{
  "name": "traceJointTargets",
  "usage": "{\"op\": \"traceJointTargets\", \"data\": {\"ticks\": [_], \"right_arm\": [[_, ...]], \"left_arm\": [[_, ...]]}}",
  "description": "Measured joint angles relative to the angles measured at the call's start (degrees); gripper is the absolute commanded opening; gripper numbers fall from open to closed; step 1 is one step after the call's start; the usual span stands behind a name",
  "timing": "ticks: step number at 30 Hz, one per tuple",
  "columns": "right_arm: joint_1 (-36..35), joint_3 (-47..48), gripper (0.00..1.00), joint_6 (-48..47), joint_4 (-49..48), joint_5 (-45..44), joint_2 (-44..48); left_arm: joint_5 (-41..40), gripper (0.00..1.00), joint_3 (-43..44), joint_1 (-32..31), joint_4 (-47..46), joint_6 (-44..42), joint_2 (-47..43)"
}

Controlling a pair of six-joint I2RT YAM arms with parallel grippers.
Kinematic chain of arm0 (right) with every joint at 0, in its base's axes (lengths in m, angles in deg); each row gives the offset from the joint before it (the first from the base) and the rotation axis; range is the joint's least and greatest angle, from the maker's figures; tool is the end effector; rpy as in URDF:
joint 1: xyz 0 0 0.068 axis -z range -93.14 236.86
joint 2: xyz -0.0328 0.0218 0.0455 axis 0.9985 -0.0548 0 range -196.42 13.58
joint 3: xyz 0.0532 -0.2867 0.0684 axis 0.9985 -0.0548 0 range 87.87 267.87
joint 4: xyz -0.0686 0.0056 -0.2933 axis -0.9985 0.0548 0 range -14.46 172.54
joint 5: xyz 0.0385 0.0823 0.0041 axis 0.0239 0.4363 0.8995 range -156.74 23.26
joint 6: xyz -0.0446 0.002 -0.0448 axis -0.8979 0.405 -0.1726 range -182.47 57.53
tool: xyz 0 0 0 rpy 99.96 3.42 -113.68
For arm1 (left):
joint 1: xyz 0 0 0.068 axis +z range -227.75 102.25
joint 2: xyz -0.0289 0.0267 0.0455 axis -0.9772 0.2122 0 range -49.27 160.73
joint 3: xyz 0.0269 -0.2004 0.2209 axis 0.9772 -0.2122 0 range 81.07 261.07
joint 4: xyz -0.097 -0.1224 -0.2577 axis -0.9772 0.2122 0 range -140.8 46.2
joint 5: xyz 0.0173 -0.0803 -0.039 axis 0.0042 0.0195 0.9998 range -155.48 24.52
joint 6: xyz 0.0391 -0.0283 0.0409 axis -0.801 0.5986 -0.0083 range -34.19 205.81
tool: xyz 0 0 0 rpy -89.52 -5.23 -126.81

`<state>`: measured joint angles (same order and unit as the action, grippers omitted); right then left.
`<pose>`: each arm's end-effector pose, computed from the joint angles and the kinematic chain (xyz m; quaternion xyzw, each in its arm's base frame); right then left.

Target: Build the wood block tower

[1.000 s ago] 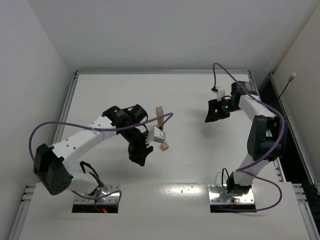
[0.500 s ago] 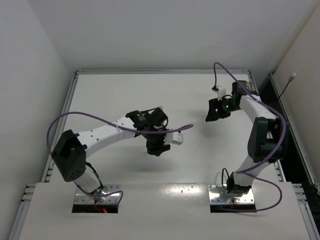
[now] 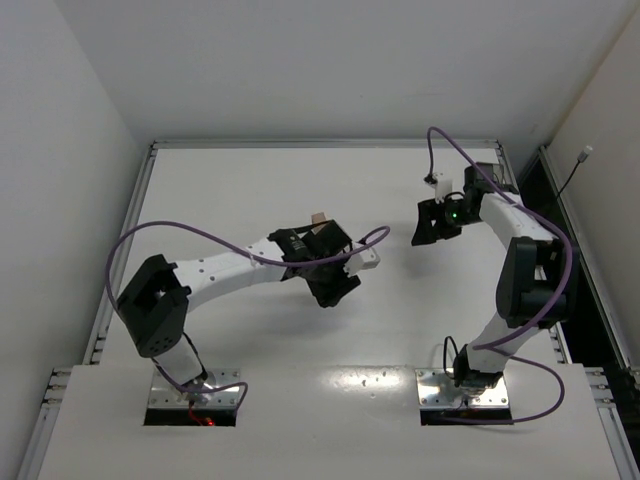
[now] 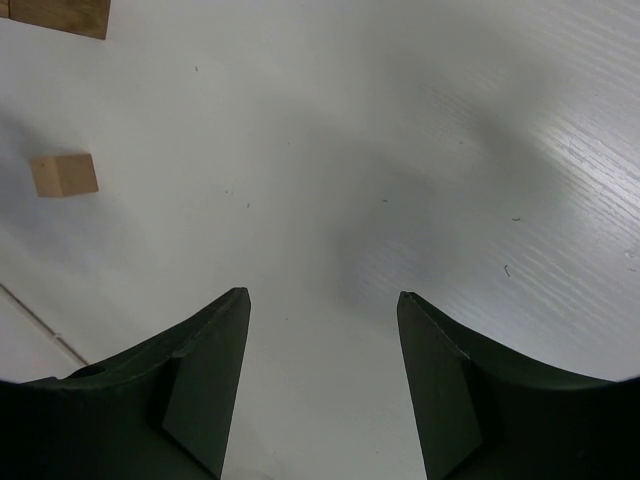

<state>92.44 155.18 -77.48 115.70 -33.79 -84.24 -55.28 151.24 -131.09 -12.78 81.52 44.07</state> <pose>0.3762 -0.0102 0.1999 -0.1251 0.9382 0.2463 0.2084 0.2219 -0.3126 0.2398 0.4844 0.8346 -0.1812 0.1897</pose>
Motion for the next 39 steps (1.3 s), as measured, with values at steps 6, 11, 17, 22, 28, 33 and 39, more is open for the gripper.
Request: {"op": "traceJointTargets", "data": {"ticks": [6, 11, 17, 22, 28, 33, 39], "right_arm": [[0.3, -0.2, 0.57, 0.0, -0.6, 0.0, 0.1], [0.6, -0.9, 0.57, 0.0, -0.9, 0.0, 0.3], [1.4, -1.3, 0.57, 0.0, -1.0, -0.1, 1.0], [2.1, -1.7, 0.57, 0.0, -1.1, -0.1, 1.9], [2.2, -1.9, 0.57, 0.0, -1.1, -0.1, 1.9], [2.4, -2.1, 0.57, 0.0, -1.1, -0.1, 1.9], [2.6, -2.5, 0.57, 0.0, -1.1, 0.0, 1.9]], "left_arm": [[-6.4, 0.48, 2.0, -0.6, -0.9, 6.8, 5.1], [-12.9, 0.48, 4.6, -2.1, 0.4, 12.8, 11.3], [-16.6, 0.48, 5.7, -3.4, 1.9, 16.3, 13.0], [-18.0, 0.48, 6.8, -3.4, 1.7, 16.3, 13.5], [-18.4, 0.48, 7.3, -3.3, 1.4, 14.6, 14.1], [-18.3, 0.48, 7.8, -2.4, 0.4, 12.9, 15.3], [-17.5, 0.48, 8.2, -0.8, -0.2, 11.4, 17.2]]}}
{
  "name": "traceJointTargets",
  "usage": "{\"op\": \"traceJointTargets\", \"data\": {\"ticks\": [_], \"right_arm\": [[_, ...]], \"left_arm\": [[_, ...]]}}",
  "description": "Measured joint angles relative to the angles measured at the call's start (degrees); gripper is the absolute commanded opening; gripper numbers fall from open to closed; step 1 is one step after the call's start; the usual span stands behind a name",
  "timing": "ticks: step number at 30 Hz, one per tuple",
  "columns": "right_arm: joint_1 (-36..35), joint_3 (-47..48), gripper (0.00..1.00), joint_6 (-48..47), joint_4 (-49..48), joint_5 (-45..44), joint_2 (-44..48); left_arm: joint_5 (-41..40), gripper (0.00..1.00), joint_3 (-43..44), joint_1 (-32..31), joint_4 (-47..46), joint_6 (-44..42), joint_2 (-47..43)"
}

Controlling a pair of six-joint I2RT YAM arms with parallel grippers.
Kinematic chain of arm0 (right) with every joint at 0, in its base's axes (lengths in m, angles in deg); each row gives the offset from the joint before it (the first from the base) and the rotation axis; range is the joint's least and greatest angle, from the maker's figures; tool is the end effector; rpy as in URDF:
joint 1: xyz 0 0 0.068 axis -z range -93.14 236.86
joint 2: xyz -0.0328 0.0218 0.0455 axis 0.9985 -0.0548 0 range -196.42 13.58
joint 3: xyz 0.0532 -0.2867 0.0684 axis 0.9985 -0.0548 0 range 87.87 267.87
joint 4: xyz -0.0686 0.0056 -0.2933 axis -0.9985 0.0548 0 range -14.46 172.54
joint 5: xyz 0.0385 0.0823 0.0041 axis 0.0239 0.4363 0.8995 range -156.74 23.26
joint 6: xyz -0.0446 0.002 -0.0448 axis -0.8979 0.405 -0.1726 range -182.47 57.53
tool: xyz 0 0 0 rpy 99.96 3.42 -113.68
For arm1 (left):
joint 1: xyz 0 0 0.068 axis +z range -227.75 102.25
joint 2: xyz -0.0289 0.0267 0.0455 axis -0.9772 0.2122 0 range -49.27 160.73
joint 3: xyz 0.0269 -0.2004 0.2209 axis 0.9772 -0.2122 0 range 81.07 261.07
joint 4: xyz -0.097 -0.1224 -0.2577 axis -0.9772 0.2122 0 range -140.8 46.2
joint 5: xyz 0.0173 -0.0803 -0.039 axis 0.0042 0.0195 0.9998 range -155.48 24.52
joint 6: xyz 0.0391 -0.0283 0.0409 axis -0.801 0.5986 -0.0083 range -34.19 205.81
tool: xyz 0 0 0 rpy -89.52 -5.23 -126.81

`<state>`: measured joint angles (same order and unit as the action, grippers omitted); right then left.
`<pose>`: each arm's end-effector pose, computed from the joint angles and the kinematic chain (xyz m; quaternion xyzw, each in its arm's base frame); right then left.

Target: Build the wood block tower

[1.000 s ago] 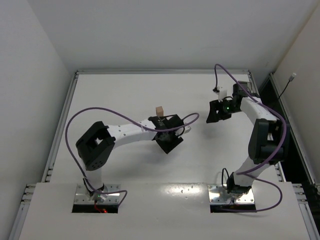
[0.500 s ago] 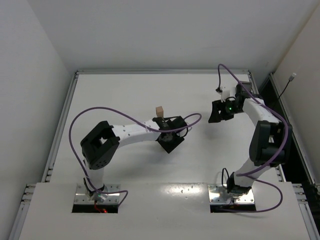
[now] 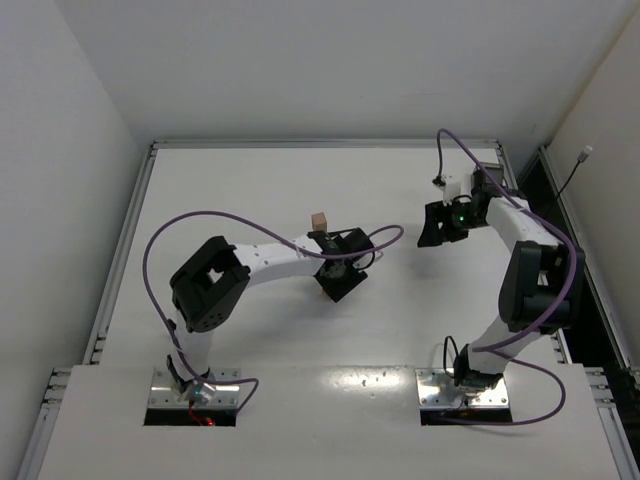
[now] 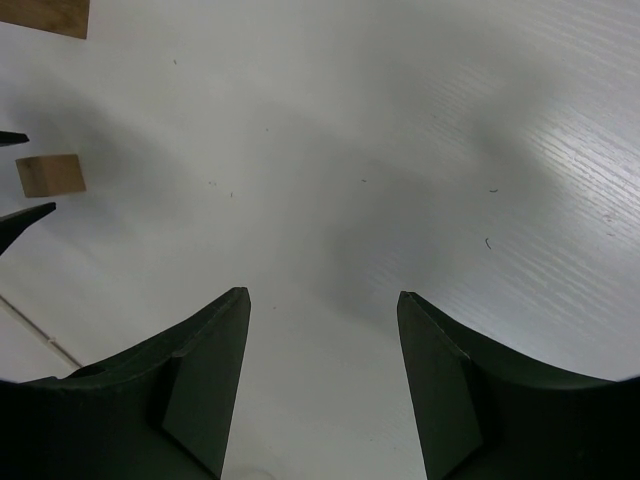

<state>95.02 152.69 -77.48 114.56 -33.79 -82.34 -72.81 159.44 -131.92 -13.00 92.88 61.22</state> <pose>0.3659 -0.0258 0.1986 -0.1052 0.9399 0.2404 0.2183 0.2620 -0.3524 0.1698 0.3824 0.9053 -0.0344 0.1818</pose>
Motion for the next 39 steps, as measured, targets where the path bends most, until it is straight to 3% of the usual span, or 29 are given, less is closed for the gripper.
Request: {"op": "traceJointTargets", "data": {"ticks": [5, 8, 9, 18, 22, 31, 36, 39], "right_arm": [[0.0, 0.0, 0.57, 0.0, 0.0, 0.0, 0.0], [0.0, -0.1, 0.57, 0.0, 0.0, 0.0, 0.0], [0.0, -0.1, 0.57, 0.0, 0.0, 0.0, 0.0], [0.0, -0.1, 0.57, 0.0, 0.0, 0.0, 0.0], [0.0, -0.1, 0.57, 0.0, 0.0, 0.1, 0.0], [0.0, -0.2, 0.57, 0.0, 0.0, 0.4, 0.0], [0.0, -0.1, 0.57, 0.0, 0.0, 0.7, -0.2], [0.0, 0.2, 0.57, 0.0, 0.1, 1.1, -0.7]], "left_arm": [[1.0, 0.42, 0.0, 0.6, -0.2, -0.8, 1.0], [3.1, 0.17, 0.1, 0.8, -0.2, -2.0, 1.2], [4.0, 0.0, 0.2, 0.9, -0.2, -2.7, 1.2], [16.9, 0.0, 0.3, 1.3, 4.2, -18.9, 0.8], [20.5, 0.0, -4.5, 1.4, 6.1, -28.4, -3.7], [21.2, 0.0, -19.0, 1.4, 4.5, -44.8, -33.8], [15.3, 0.0, -32.3, 2.3, 2.1, -58.7, -50.2], [12.5, 0.0, -39.2, 6.3, 1.8, -65.1, -55.7]]}}
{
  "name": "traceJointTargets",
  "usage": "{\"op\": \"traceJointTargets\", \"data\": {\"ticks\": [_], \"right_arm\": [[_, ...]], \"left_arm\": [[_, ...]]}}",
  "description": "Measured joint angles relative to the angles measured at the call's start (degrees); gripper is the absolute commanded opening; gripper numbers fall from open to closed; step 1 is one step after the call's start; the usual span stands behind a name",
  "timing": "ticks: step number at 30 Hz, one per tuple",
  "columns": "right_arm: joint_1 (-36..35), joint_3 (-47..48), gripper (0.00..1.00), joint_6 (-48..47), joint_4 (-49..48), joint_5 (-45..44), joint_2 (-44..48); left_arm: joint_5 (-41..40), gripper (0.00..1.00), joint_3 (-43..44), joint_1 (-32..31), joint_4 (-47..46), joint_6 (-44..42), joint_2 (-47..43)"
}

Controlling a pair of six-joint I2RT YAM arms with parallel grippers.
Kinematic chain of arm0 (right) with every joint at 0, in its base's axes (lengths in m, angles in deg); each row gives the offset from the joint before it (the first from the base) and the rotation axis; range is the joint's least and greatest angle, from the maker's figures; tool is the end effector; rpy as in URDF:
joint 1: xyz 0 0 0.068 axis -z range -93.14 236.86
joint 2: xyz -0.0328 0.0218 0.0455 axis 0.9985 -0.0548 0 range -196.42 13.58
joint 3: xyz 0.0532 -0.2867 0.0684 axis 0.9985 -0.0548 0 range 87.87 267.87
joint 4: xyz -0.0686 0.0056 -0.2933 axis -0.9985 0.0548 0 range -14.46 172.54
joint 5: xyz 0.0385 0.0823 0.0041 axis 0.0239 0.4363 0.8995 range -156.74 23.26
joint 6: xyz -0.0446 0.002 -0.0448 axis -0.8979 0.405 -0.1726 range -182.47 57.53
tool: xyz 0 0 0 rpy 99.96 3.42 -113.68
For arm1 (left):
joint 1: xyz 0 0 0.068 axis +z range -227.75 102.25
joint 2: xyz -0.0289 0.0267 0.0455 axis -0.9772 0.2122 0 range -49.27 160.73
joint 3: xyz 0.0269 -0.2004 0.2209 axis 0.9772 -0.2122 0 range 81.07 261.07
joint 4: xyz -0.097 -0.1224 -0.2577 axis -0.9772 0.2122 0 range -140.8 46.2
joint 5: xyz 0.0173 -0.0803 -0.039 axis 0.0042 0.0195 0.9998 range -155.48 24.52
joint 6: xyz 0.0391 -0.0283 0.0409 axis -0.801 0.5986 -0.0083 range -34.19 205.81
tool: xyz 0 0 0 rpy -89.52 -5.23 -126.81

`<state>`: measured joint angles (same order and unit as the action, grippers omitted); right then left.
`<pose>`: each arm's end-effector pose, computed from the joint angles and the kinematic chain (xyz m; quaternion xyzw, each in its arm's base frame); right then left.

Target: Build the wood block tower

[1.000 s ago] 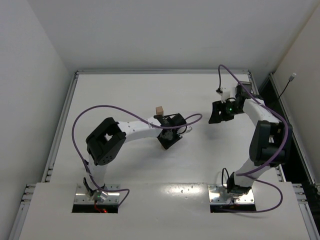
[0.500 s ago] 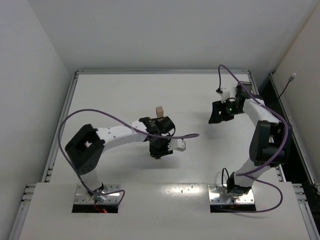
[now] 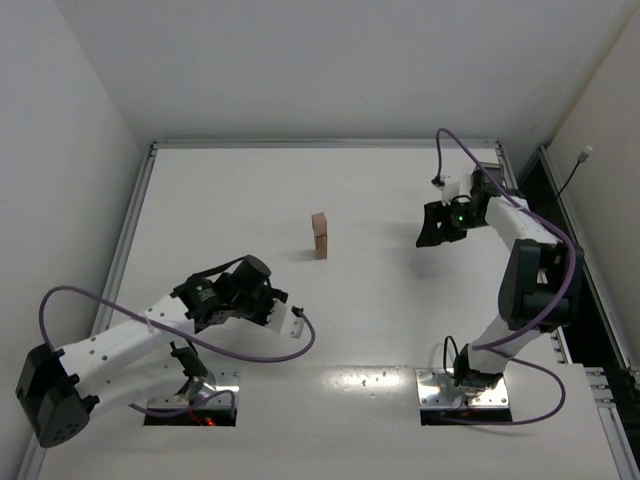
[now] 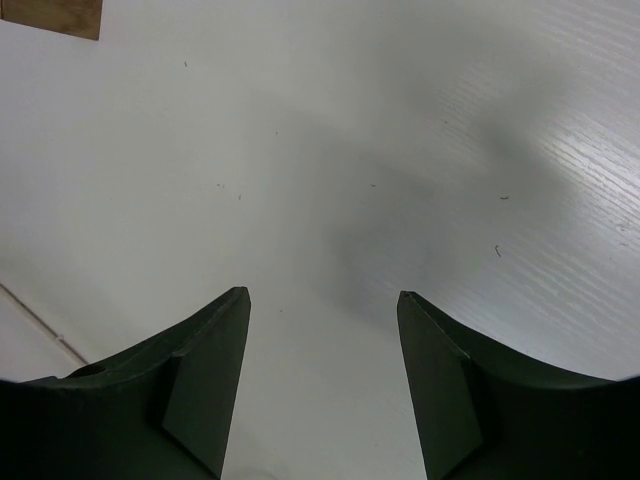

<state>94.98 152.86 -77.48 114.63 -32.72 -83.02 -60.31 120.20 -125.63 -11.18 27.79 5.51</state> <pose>0.3673 -0.0250 0.1958 -0.1055 0.9381 0.2504 0.2149 0.1405 -0.1619 0.2313 0.7691 0.5637 -0.0165 0.3008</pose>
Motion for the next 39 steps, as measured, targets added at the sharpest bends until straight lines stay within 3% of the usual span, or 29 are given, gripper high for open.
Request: {"op": "traceJointTargets", "data": {"ticks": [4, 8, 13, 21, 26, 30, 39], "right_arm": [[0.0, 0.5, 0.57, 0.0, 0.0, 0.2, 0.0], [0.0, 1.1, 0.57, 0.0, 0.2, 0.3, -0.3], [0.0, 2.5, 0.57, 0.0, 0.5, 0.3, -1.8], [0.0, 3.0, 0.57, 0.0, 0.7, 0.3, -1.9], [0.0, 3.0, 0.57, 0.0, 0.7, -0.2, -1.9], [0.0, 3.0, 0.57, 0.0, 0.6, -0.5, -1.9], [0.0, 3.0, 0.57, 0.0, 0.7, -0.4, -2.3]], "left_arm": [[-1.7, 0.0, -2.7, 7.4, -1.5, -3.9, -2.9], [-2.3, 0.0, -1.2, 14.1, -4.8, -3.4, 0.6], [-1.8, 0.0, 9.6, 23.4, -5.8, 0.3, 16.3], [8.2, 0.0, 38.6, 37.4, -1.0, 14.1, 45.9], [12.7, 0.0, 41.7, 43.0, 1.6, 19.3, 52.6], [13.3, 0.0, 43.0, 44.2, 6.3, 17.5, 55.3], [11.9, 0.0, 59.1, 45.4, 19.4, 1.2, 67.1]]}}
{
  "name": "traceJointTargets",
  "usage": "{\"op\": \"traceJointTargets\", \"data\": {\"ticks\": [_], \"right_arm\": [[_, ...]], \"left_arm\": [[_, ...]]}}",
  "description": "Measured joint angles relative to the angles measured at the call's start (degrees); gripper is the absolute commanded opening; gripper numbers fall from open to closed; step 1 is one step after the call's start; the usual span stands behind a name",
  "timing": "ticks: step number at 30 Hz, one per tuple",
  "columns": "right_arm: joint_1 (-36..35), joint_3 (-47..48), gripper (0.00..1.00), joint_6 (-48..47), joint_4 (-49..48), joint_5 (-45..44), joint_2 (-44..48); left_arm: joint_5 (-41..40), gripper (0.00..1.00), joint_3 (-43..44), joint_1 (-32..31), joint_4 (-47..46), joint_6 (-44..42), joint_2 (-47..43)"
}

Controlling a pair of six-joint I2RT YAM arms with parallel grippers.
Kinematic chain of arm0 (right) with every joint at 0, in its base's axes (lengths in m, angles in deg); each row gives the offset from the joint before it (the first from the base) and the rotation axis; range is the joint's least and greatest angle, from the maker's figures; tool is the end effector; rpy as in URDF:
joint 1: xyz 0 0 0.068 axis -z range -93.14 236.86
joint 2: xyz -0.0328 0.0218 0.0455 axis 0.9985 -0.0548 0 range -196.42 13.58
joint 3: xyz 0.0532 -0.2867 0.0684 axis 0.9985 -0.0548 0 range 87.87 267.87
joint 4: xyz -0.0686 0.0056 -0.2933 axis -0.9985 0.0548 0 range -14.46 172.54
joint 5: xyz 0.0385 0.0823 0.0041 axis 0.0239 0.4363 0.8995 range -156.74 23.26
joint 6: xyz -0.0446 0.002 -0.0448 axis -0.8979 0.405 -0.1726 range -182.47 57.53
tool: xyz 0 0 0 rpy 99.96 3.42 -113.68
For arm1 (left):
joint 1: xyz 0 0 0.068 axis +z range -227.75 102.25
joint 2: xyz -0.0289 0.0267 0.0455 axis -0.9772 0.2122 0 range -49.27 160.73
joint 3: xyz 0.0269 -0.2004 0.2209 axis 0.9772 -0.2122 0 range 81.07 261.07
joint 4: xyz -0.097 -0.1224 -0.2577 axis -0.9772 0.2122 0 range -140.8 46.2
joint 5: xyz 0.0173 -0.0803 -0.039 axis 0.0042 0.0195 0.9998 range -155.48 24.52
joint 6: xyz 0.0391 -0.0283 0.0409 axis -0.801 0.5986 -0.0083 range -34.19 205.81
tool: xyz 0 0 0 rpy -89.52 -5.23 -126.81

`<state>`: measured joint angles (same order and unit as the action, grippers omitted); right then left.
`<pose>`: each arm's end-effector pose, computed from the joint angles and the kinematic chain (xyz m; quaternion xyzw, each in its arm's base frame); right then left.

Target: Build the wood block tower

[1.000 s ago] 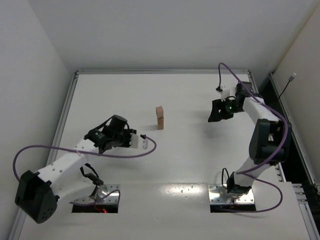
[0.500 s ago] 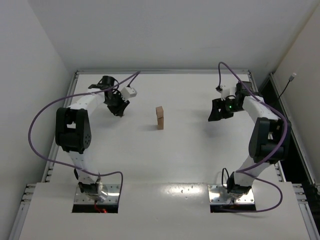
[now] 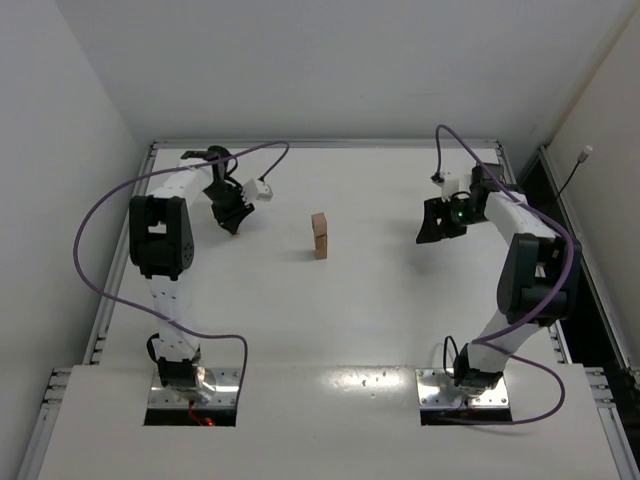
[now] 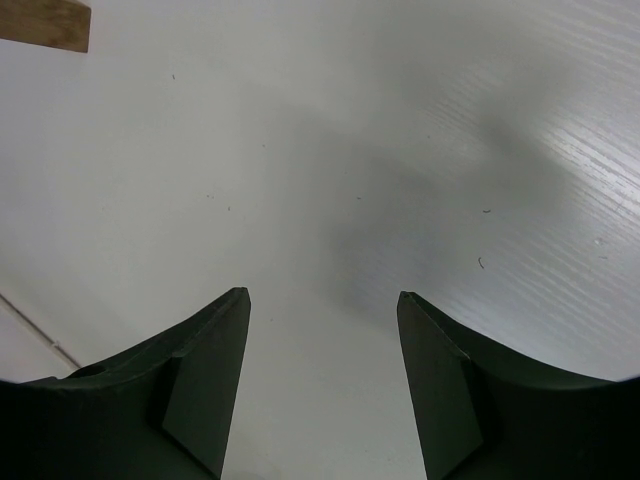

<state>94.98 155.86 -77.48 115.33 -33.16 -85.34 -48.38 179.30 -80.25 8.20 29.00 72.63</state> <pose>0.3801 -0.0271 0.1973 -0.1049 0.9392 0.2469 0.2142 0.4754 -0.0351 0.1810 0.4966 0.8529 -0.1032 0.1239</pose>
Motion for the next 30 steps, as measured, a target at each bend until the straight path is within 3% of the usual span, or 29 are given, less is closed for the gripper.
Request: {"op": "traceJointTargets", "data": {"ticks": [5, 7, 8, 10, 12, 25, 30], "right_arm": [[0.0, 0.0, 0.57, 0.0, 0.4, 0.0, -0.5], [0.0, 0.0, 0.57, 0.0, 0.5, 0.0, -0.5], [0.0, 0.0, 0.57, 0.0, 0.6, 0.0, -0.5], [0.0, 0.0, 0.57, 0.0, 0.7, 0.0, -0.5], [0.0, 0.1, 0.57, 0.0, 0.8, 0.0, -0.5], [0.0, 0.1, 0.57, 0.0, 0.8, 0.0, -0.7], [0.0, 0.1, 0.57, 0.0, 0.8, 0.0, -1.7]], "left_arm": [[-1.0, 0.0, 9.9, 0.7, 4.5, -8.9, 4.8], [-1.0, 0.06, 12.1, 0.9, 5.3, -12.2, 5.9], [-0.8, 0.15, 12.5, 0.9, 5.7, -13.6, 6.3], [-0.5, 0.22, 12.6, 0.9, 6.6, -15.5, 6.8], [-0.3, 0.23, 12.6, 0.8, 7.9, -17.4, 7.6], [2.5, 0.45, 12.5, 0.2, 8.8, -17.5, 8.6], [4.8, 0.51, 12.9, 0.1, 7.6, -12.7, 8.5]]}}
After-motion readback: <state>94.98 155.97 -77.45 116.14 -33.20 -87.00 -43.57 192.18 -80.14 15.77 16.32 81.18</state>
